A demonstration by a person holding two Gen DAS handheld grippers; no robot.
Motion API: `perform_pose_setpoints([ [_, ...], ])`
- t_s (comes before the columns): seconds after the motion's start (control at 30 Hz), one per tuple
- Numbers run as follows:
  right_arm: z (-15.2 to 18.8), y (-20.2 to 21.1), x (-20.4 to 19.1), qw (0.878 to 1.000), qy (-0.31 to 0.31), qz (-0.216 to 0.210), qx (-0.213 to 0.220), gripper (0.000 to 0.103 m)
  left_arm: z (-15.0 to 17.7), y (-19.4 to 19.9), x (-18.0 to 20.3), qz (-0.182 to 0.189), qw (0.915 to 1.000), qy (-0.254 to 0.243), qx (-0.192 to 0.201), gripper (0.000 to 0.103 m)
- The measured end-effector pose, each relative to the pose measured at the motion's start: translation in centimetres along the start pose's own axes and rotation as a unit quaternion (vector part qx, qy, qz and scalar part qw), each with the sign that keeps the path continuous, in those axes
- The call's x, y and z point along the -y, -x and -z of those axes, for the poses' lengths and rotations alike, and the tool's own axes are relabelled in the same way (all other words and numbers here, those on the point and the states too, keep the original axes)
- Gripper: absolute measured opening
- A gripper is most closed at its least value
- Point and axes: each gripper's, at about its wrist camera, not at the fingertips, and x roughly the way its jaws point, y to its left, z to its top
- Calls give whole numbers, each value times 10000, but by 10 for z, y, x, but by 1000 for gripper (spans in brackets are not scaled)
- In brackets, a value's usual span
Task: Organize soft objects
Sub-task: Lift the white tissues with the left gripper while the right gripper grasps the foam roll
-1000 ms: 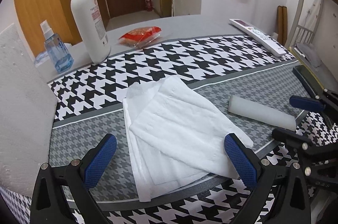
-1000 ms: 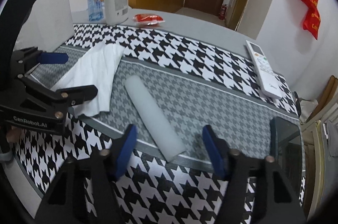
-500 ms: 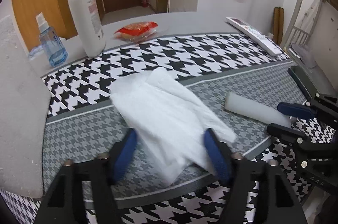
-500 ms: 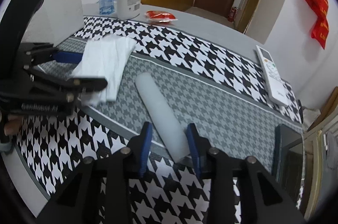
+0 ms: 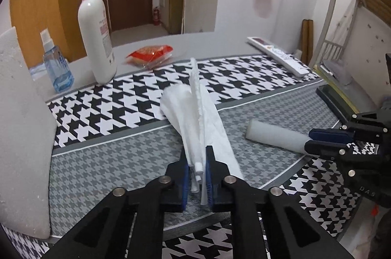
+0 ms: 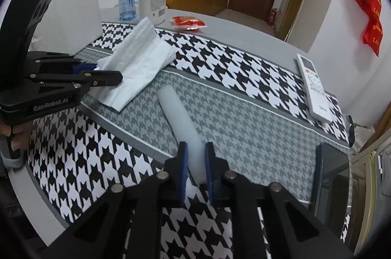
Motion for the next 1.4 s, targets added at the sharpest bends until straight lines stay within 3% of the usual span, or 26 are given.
perform_pose_setpoints([
  [0.57,-6,0,-1,9995,208,-238,-87,14,5,25,-15,123,9995,94,257,11],
  [0.63,-7,-1,-3,9989,260,-368,-109,20,5,26,-15,114,9995,98,261,11],
  [0.7,-6,-3,-6,9983,327,-455,-154,32,5,28,-17,113,9994,125,287,11],
  [1.07,-2,-12,-30,9954,798,-355,-405,33,6,34,-19,135,9991,159,359,11],
  [1.23,-2,-15,-28,9953,704,-489,-451,32,7,37,-17,150,9989,150,418,11],
  [1.4,-6,-24,-17,9967,360,-615,-394,21,8,41,-20,133,9985,174,493,11],
])
